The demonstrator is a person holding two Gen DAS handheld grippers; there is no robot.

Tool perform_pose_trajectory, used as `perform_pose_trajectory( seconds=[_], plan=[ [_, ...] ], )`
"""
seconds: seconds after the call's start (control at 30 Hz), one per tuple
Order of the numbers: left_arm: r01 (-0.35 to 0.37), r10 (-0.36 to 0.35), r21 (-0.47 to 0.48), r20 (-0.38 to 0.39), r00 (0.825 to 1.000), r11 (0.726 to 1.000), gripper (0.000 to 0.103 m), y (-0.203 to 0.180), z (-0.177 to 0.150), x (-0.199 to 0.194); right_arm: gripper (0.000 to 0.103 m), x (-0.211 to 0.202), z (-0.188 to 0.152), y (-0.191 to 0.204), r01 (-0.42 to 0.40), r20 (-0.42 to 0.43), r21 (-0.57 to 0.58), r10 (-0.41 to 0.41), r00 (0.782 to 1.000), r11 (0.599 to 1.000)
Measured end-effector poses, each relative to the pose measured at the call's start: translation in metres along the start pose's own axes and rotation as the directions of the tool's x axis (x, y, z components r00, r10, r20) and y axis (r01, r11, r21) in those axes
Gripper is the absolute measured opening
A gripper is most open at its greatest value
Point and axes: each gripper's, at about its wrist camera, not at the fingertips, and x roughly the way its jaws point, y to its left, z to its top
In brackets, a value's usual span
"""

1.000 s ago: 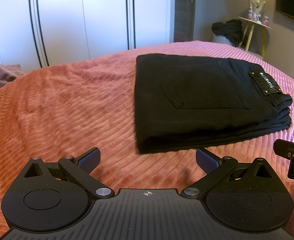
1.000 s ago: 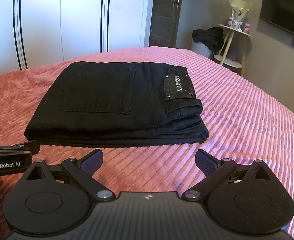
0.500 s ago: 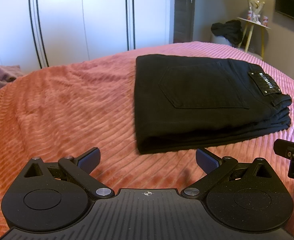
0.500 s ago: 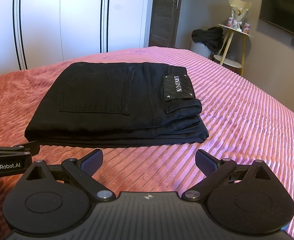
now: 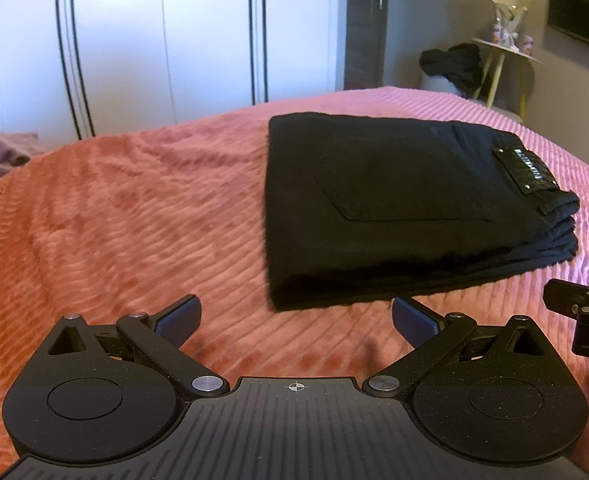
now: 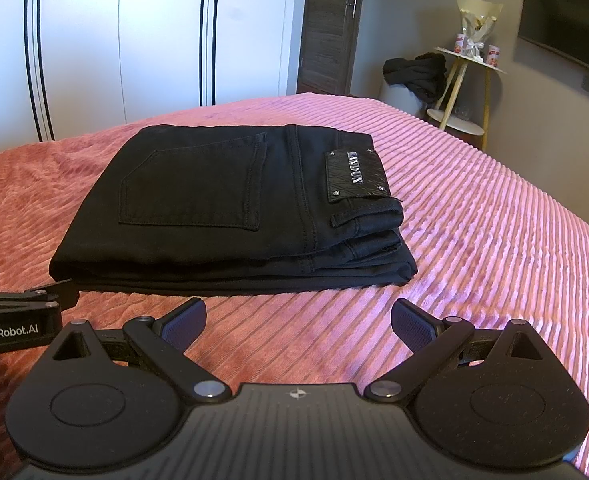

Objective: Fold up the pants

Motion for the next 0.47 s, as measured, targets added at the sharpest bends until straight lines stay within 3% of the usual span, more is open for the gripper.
perform_pose_trajectory(
  seconds=[0.47],
  plan=[
    [0.017,-0.017,0.014,-0.014,1.0,1.0,0.103,-0.0033,-0.001,0.0,0.099,0.0,-0.001,-0.0003,0.001,-0.003,0.001,-0.001,1.0,1.0]
  ],
)
